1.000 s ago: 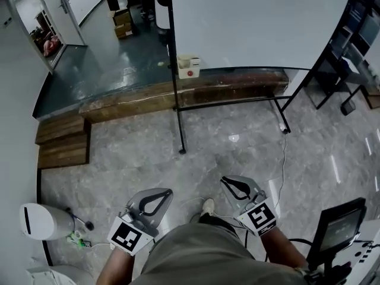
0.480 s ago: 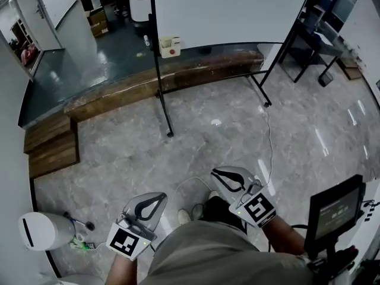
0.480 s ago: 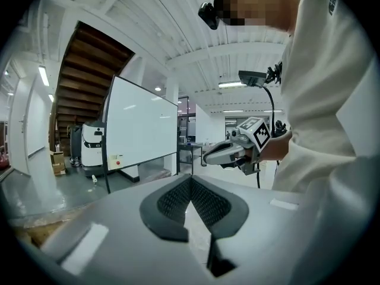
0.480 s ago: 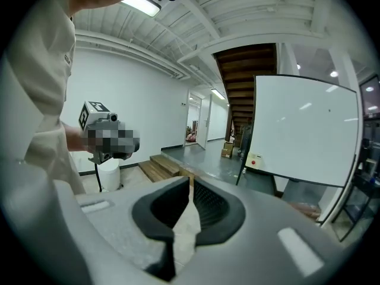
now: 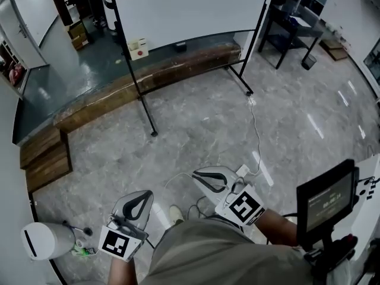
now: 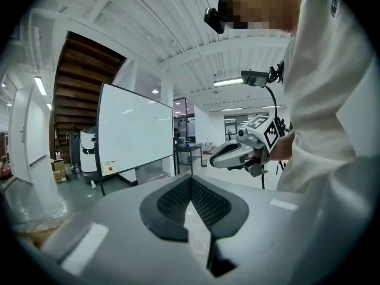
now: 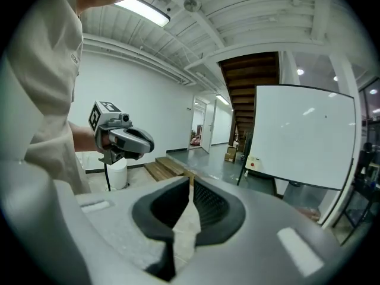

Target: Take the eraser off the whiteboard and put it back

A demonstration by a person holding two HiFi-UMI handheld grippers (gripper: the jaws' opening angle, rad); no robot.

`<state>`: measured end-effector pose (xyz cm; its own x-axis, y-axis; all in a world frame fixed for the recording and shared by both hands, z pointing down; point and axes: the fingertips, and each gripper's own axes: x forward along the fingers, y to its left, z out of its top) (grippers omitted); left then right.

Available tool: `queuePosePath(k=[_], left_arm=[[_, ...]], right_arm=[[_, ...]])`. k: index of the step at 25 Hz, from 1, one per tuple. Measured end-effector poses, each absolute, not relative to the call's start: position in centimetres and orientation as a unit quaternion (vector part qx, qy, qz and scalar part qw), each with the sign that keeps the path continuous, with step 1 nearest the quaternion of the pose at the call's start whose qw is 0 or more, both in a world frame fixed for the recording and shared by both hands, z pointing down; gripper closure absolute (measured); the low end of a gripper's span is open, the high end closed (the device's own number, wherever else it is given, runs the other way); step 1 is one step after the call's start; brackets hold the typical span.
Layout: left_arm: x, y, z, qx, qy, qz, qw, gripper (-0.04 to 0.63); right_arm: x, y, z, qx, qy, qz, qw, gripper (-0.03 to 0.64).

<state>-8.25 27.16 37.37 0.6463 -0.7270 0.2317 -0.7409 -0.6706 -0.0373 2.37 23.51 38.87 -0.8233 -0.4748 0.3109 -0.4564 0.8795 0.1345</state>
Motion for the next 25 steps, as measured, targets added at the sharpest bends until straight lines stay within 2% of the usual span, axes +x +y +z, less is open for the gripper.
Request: queuePosePath(k=[15,25], left_arm=[[11.1,35.5,36.8,0.896,-0.429,0.110,0.037,0.591],[14.9,37.7,39.3,0.900,-0.419,0.116,0.041,0.589]], right_arm=[[21.3,32.5,38.6,0.226,-0.959,-0.027,0.167,0.604],[25.0,34.4,41.3,0.228,-0.955,-0.037,0.185,0.604]])
